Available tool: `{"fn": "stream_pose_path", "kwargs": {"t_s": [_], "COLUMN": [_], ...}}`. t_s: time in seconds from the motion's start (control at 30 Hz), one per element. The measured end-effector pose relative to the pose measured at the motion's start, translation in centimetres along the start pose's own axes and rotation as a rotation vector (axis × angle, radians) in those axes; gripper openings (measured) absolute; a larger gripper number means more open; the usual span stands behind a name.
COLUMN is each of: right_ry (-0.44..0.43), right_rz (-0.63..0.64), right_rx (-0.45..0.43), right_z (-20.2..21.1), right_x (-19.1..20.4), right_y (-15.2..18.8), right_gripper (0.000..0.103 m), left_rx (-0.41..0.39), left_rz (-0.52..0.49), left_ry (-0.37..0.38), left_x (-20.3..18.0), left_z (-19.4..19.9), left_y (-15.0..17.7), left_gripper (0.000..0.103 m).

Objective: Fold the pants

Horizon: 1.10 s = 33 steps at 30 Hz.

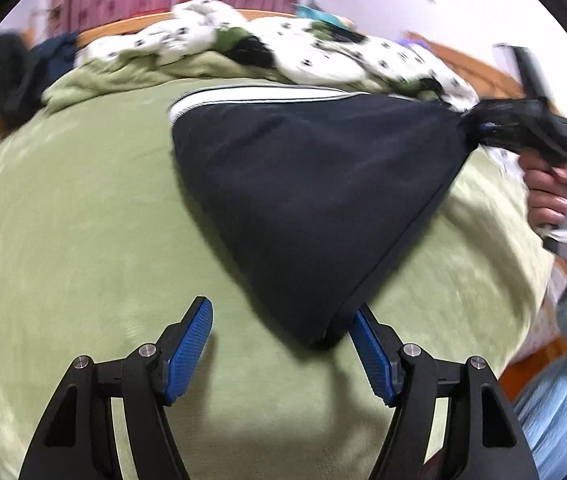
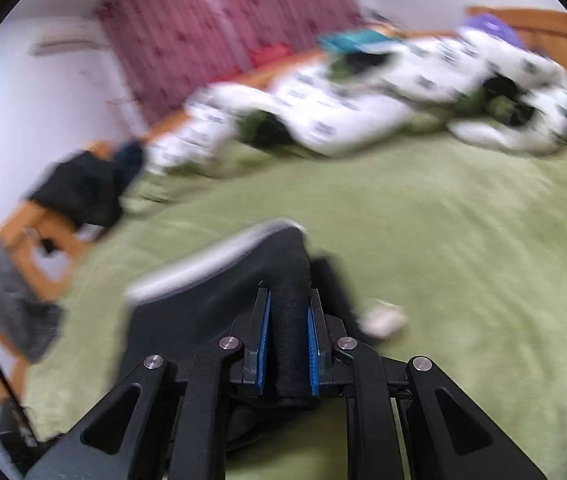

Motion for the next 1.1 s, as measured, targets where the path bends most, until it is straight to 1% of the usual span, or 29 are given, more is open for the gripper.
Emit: {"fn": "stream_pose_path", "kwargs": {"t_s": [0.03,0.07,0.13,0.2,0.23,0.27,0.3,0.33,0.37,0.4,0.43,0.47,0.5,0.53,0.57,0.63,0.67,0.7,0.73,0.77,0.8,0.83,0.9,0.93,0.97,1.0,1.1], "right_ry": [0.012,0.015,0.006,-0.004,-0.005,-0.001,0.004,0.011,0.01,0.003,-0.002,0.0,0.019,0.039,0.056,0.077,0.079,0.081,0.092,0.099,0.099,0.097,0.089,0.072,0.055,0.049,0.045], "right_rz": [-0.017,-0.03,-0.01,-0.003,-0.008,-0.014,-0.013,-0.01,-0.005,-0.002,0.004,0.018,0.038,0.061,0.086,0.122,0.124,0.117,0.11,0.106,0.104,0.103,0.091,0.08,0.079,0.083,0.129], "right_rx": [0.056,0.083,0.072,0.069,0.068,0.065,0.064,0.064,0.07,0.076,0.083,0.092,0.093,0.091,0.086,0.063,0.054,0.04,0.026,0.014,0.001,-0.006,-0.007,-0.007,0.002,0.015,0.099], "right_z": [-1.5,-2.4,-2.4,-1.9,-1.9,-1.9,-2.1,-2.1,-2.1,-1.8,-1.6,-1.5,-1.4,-1.4,-1.3,-0.7,-0.4,-0.1,0.1,0.2,0.2,0.0,-0.7,-1.4,-2.2,-2.9,-6.0], "right_x": [-1.2,-2.0,-2.4,-2.3,-2.3,-2.3,-2.2,-2.1,-1.9,-1.6,-1.2,-0.7,-0.5,-0.2,-0.1,-0.1,-0.2,-0.4,-0.6,-0.8,-0.9,-0.9,-0.7,-0.5,-0.3,-0.1,0.3], "right_y": [1.6,2.9,3.6,3.6,3.7,3.8,3.9,4.0,4.0,4.3,4.4,4.8,5.0,5.2,5.3,4.9,4.7,4.3,3.6,3.1,2.2,1.4,-0.2,-1.3,-2.2,-2.8,-3.9], "right_gripper": [0.016,0.016,0.017,0.018,0.018,0.018,0.018,0.018,0.018,0.018,0.018,0.019,0.02,0.02,0.023,0.027,0.03,0.034,0.037,0.042,0.045,0.046,0.056,0.058,0.06,0.06,0.06], "left_rx": [0.009,0.02,0.038,0.028,0.03,0.013,-0.011,-0.038,-0.064,-0.071,-0.052,-0.019,0.007,0.02,0.032,0.053,0.05,0.045,0.038,0.034,0.029,0.03,0.024,0.026,0.033,0.034,0.041], "left_rz": [-0.053,-0.099,-0.193,-0.232,-0.246,-0.246,-0.231,-0.204,-0.157,-0.095,-0.021,0.016,0.03,0.043,0.049,0.064,0.079,0.094,0.119,0.15,0.182,0.206,0.246,0.254,0.264,0.284,0.343], "left_ry": [-0.02,-0.036,-0.068,-0.098,-0.111,-0.151,-0.194,-0.234,-0.25,-0.244,-0.236,-0.215,-0.193,-0.164,-0.138,-0.076,-0.062,-0.054,-0.041,-0.021,0.008,0.025,0.022,0.013,0.007,0.019,0.062], "left_x": [-0.6,-1.0,-2.0,-2.5,-2.8,-2.7,-2.3,-1.5,-0.6,0.3,1.4,1.9,2.1,2.2,2.1,2.1,2.4,2.7,3.3,3.9,4.5,4.7,5.6,6.0,6.3,6.6,6.8], "left_z": [-0.2,-0.4,-0.8,-1.3,-1.7,-2.2,-2.3,-2.6,-2.5,-2.3,-2.4,-2.6,-2.7,-2.5,-2.1,-1.0,-0.3,0.2,0.8,1.4,1.9,2.1,1.8,1.3,0.6,-0.1,-2.7], "left_y": [0.2,0.4,0.8,0.9,0.9,0.6,0.2,-0.6,-1.2,-1.5,-1.4,-1.2,-0.9,-0.7,-0.4,0.1,0.3,0.4,0.5,0.4,0.2,0.1,-1.3,-2.2,-3.3,-4.5,-7.4], "left_gripper": [0.067,0.067,0.067,0.067,0.062,0.036,0.024,0.018,0.016,0.016,0.015,0.015,0.015,0.018,0.024,0.032,0.041,0.047,0.058,0.059,0.059,0.062,0.064,0.064,0.064,0.064,0.064]}}
Point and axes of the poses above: each gripper's, at about its wrist camera, not at the fingertips, and z roughly against the way its jaws point, x to its left, y to its underside, the point moved 9 cm from there along -z, roughly the way its jaws point, and after that the axes turned 11 degrees about z, right-handed, at the moved point
